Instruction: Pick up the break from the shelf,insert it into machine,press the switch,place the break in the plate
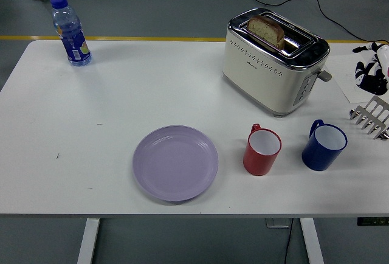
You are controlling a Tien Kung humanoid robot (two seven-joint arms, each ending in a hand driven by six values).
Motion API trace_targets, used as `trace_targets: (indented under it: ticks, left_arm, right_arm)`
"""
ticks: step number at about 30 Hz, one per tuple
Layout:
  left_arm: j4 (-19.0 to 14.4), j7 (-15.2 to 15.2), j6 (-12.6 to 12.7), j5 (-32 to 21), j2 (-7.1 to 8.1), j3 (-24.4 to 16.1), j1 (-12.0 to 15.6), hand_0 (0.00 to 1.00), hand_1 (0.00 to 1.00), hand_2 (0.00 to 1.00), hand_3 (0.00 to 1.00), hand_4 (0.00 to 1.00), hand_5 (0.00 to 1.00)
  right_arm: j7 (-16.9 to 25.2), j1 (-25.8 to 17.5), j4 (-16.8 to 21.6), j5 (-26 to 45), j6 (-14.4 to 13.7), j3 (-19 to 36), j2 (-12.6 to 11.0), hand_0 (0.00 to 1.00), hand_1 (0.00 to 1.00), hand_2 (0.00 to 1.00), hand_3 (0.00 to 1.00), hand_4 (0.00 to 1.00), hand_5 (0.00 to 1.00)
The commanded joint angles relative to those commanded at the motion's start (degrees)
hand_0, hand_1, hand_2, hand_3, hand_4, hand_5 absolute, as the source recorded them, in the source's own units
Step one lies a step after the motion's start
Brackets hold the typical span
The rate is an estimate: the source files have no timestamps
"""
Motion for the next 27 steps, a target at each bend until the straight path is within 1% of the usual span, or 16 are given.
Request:
trace_targets:
  ticks: [8, 17, 22, 27]
  left_arm:
    - [0.00, -0.03, -0.03, -0.32, -0.01, 0.30, -0.20, 0.677, 0.697, 0.683, 0.556, 0.279, 0.861]
    - [0.00, -0.02, -0.10, -0.27, -0.01, 0.34, -0.21, 0.676, 0.697, 0.683, 0.556, 0.278, 0.860]
    - [0.00, 0.05, -0.13, 0.02, -0.02, 0.16, -0.26, 0.676, 0.697, 0.683, 0.557, 0.278, 0.859]
    - [0.00, 0.02, -0.09, -0.10, -0.04, 0.23, -0.30, 0.676, 0.697, 0.683, 0.557, 0.280, 0.861]
  right_arm:
    - [-0.03, 1.30, -3.44, -1.02, 0.60, -2.89, 1.77, 0.178, 0.037, 0.176, 0.686, 0.454, 0.002]
    - [-0.14, 1.96, -4.33, -1.62, 0.82, -4.16, 3.15, 0.177, 0.037, 0.175, 0.686, 0.438, 0.002]
    - [0.03, 2.33, -6.08, -1.61, 0.47, -4.59, 3.88, 0.177, 0.037, 0.175, 0.685, 0.435, 0.002]
    - [0.07, 2.46, -6.85, -1.63, 0.48, -4.65, 4.13, 0.177, 0.037, 0.175, 0.683, 0.431, 0.002]
